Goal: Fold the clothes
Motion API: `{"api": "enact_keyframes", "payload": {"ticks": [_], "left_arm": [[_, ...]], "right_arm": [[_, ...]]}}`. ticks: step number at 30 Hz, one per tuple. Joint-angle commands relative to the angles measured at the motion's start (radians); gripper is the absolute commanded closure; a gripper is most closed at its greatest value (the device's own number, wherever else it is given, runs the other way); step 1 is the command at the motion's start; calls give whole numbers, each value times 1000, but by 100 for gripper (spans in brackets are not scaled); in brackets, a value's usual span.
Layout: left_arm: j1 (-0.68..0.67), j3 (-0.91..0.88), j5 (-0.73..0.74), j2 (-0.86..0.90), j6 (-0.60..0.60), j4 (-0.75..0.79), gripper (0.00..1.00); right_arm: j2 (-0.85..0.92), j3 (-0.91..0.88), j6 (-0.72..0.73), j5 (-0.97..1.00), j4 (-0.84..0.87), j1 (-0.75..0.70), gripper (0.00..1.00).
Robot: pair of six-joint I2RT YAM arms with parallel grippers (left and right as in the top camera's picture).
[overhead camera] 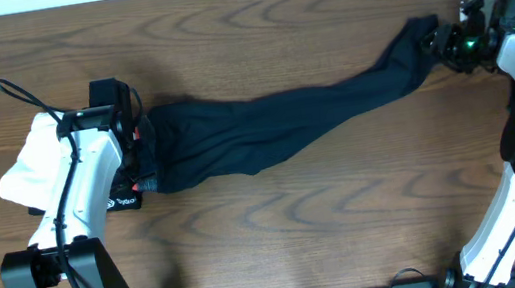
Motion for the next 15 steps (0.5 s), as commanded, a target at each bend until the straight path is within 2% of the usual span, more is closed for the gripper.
{"api": "enact_keyframes", "payload": {"ticks": [1,2,4,5,6,9,15], "left_arm": [[5,21,-15,-12,-5,-3,55],[5,21,-15,-12,-5,-3,55],[5,21,-15,-12,-5,-3,55],[5,21,-15,-12,-5,-3,55],[5,21,-15,-12,-5,-3,55],[5,21,-15,-12,-5,-2,55],[5,21,-15,-13,-5,-6,55]], "right_arm": [[0,-32,-45,10,-19,1,68],[-28,-32,-74,2,-21,-1,73],[-90,-32,-132,-10,-33,-2,72],[-119,-32,-140,-4,-36,-1,61],[-148,-32,-139,11,-36,0,46],[-196,-32,-138,90,-53,16,23],[-146,-32,-129,287,-88,108,18]]}}
